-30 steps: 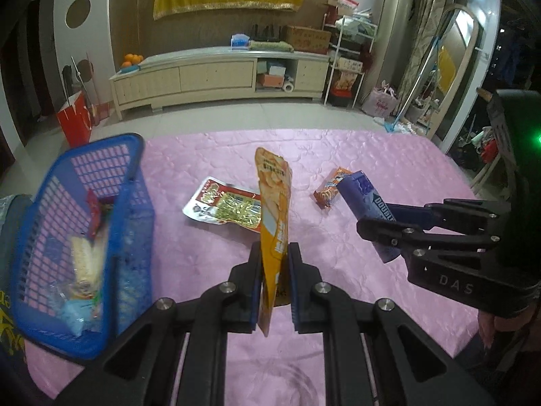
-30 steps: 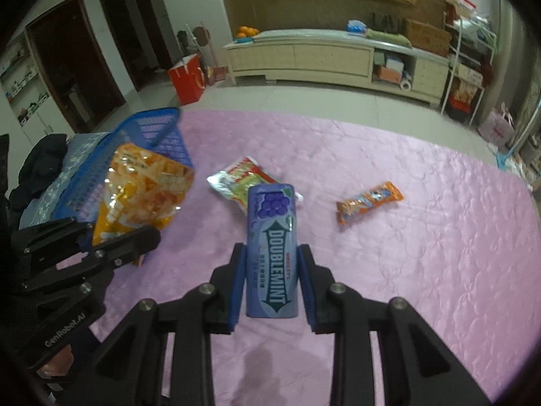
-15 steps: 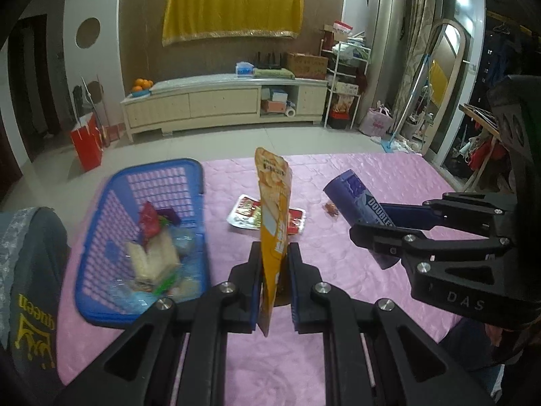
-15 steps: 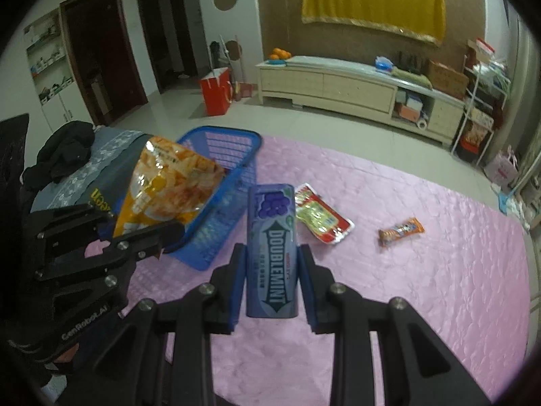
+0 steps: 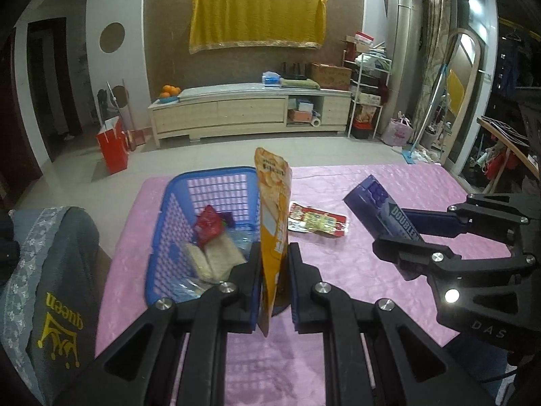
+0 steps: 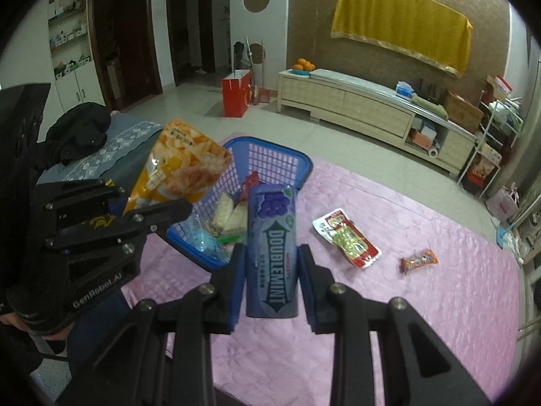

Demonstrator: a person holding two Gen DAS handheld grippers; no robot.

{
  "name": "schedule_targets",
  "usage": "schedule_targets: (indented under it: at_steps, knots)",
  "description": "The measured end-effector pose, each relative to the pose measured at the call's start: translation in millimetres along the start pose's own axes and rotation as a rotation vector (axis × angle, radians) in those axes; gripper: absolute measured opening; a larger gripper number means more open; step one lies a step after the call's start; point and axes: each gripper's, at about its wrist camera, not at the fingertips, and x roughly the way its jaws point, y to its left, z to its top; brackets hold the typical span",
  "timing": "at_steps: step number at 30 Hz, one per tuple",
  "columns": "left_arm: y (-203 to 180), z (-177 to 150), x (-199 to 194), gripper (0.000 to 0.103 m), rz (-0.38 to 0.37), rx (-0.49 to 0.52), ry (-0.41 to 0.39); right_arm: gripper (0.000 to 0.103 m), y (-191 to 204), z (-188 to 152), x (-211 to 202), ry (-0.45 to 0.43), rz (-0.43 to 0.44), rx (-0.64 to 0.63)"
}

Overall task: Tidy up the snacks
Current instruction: 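Carry the yellow bag and gum box with both tools over the blue basket, then open the left tool to drop the yellow bag into the basket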

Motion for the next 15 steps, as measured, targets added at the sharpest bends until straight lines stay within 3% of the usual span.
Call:
schedule_targets:
  at_steps: [6, 15]
  knots:
    - [27.9, 1.3, 5.1, 0.013, 0.000, -0.016, 0.011, 0.034, 3.0, 12.7, 34.1, 0.038, 0.017, 0.026]
    - [60.0, 4.2, 46.9, 0.013, -0.018, -0.048, 0.087, 0.034, 13.0, 33.4, 87.6, 0.093, 0.032, 0.023]
